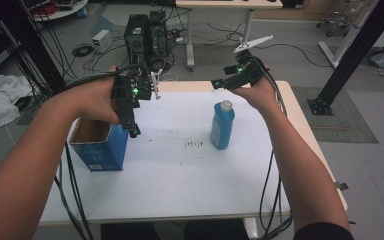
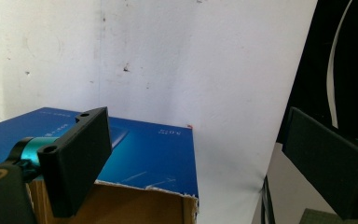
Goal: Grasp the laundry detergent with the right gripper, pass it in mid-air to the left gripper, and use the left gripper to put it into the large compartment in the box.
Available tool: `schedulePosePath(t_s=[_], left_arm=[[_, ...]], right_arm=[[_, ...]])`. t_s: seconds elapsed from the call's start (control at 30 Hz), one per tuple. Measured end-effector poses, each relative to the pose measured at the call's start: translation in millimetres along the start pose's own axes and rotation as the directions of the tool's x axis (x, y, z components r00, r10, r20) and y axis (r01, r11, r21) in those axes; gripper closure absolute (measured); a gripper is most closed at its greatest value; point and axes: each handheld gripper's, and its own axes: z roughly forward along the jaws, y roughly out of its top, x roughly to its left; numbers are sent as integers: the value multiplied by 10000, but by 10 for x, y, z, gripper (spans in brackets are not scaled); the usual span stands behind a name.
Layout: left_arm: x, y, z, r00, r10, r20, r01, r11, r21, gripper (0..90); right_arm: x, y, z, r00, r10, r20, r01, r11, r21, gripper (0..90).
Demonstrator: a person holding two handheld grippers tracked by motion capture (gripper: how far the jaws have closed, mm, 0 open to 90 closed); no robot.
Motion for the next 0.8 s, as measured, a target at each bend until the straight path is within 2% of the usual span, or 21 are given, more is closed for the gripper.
schedulePosePath(t_s=[0.1, 0.13, 0.2, 0.27, 0.33, 0.37, 0.43, 0.53, 0.6, 0.67, 0.7, 0.8], left_arm=[[-2, 9, 6, 10000, -11, 24, 12, 10000, -1, 82], [1, 15, 11, 10000, 13, 37, -14, 10000, 19, 81], [-1, 18, 12, 10000, -15, 24, 15, 10000, 53, 82], [-3, 30, 14, 10000, 1, 35, -1, 10000, 81, 82], [-6, 35, 17, 10000, -3, 24, 3, 10000, 51, 82], [-5, 38, 18, 10000, 19, 23, -20, 10000, 58, 82], [-5, 41, 18, 10000, 32, 32, -32, 9999, 105, 82], [-26, 35, 28, 10000, -37, 53, 37, 10000, 68, 82], [-36, 28, 22, 10000, -24, 50, 23, 9999, 136, 82], [-42, 22, 20, 10000, -88, 41, 88, 9999, 98, 82], [-47, 11, -3, 9999, -131, -18, 131, 9999, 110, 82], [-47, 5, -6, 9997, -224, -69, 225, 9997, 79, 82]], right_arm=[[-9, -52, -54, 9999, 59, 86, -58, 9999, -92, 121], [-27, -129, -137, 9997, 189, 144, -186, 9995, -238, 121], [-27, -129, -137, 9997, 189, 144, -186, 9995, -238, 121], [-34, -224, -267, 9992, 257, 292, -242, 9985, -493, 121], [-23, -289, -342, 9989, 248, 397, -227, 9983, -534, 121], [-6, -357, -410, 9986, 292, 453, -265, 9980, -580, 121], [-6, -357, -410, 9986, 292, 453, -265, 9980, -580, 121], [53, -508, -563, 9981, 222, 569, -185, 9977, -655, 121], [65, -536, -593, 9980, 231, 595, -192, 9978, -641, 121], [73, -564, -624, 9979, 202, 613, -163, 9979, -623, 121], [102, -642, -703, 9976, 188, 666, -143, 9975, -686, 121], [130, -741, -766, 9973, 175, 709, -127, 9977, -666, 121]])
